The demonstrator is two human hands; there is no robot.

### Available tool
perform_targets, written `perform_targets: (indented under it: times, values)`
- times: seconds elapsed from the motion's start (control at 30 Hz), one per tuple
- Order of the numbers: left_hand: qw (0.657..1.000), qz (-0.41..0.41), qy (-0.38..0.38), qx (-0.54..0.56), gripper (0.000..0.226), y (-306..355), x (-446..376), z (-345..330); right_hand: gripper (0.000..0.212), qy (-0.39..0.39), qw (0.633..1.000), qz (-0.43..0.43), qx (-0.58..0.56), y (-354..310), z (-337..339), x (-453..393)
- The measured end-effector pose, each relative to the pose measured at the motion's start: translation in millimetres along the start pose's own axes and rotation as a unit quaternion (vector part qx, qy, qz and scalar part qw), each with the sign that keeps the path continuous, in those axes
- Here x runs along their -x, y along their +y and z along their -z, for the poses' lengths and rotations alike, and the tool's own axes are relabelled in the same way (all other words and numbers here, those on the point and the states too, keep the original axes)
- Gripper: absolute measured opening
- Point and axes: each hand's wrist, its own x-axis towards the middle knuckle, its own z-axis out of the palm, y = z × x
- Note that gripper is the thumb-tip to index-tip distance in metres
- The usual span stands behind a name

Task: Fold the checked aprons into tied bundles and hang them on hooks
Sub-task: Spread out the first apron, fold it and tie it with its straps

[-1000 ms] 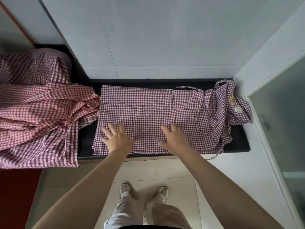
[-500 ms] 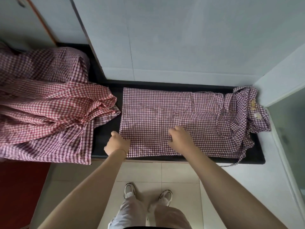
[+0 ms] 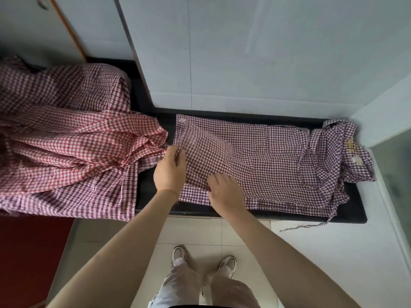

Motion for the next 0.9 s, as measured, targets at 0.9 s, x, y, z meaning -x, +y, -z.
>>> perform_targets:
  times: [0.9]
  values:
    - [0.960, 0.228, -0.138, -0.091, 0.017, -61, 9, 1, 0.047, -0.198, 0.979, -0.025, 0.042, -24, -22, 2]
